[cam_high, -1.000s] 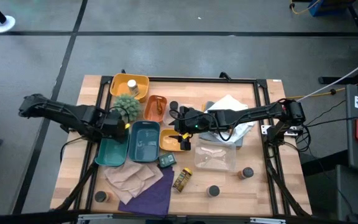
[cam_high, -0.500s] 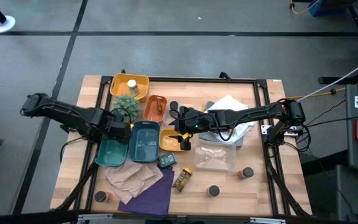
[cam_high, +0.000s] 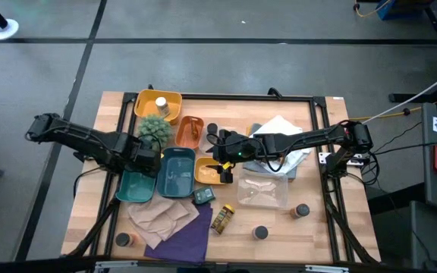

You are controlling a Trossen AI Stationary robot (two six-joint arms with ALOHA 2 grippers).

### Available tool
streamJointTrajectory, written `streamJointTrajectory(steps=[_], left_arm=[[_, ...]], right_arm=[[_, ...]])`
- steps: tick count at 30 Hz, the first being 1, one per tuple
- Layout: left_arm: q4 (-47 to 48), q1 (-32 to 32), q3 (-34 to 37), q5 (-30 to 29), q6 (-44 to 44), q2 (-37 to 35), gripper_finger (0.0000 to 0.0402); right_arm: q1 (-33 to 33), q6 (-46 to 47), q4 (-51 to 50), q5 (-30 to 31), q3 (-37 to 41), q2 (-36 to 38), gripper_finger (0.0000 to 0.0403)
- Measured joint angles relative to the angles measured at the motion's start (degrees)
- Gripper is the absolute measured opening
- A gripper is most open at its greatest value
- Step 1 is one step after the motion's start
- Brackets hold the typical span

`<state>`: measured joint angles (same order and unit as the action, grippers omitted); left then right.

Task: Sort spices by type
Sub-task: Put the bottom green seasoning can into the green bin, then put the green seasoning can into the green bin

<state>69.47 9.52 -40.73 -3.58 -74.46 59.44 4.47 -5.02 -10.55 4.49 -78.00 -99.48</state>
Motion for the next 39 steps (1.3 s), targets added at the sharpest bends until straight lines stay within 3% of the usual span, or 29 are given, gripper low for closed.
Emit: streamJointTrajectory(steps=[17,24,29,33,39], left_arm=[[0.8,-0.2,0.0,10.4,8.8,-2.2,0.0168],[2.1,-0.2,-0.6,13.0,8.7,-7.4,0.0168],[1.9,-0.1,-2.5,12.7,8.9,-12.5,0.0169],[0.6,-0.1,-4.3,8.8,8.9,-16.4,0.0169],[-10.7,-0.1,-4.5,2.0,13.3,-20.5,0.0169]], right_arm=[[0.0,0.0,0.0,-0.1,0.0,0.0,0.0250],[0.1,0.0,-0.4,-7.0,0.0,0.0,0.0250],[0.6,0.1,-1.6,-10.1,0.0,0.0,0.0250],[2.6,0.2,-2.7,-9.5,0.0,0.0,0.0250],[7.0,-2.7,-3.9,-6.7,0.0,0.0,0.0250]])
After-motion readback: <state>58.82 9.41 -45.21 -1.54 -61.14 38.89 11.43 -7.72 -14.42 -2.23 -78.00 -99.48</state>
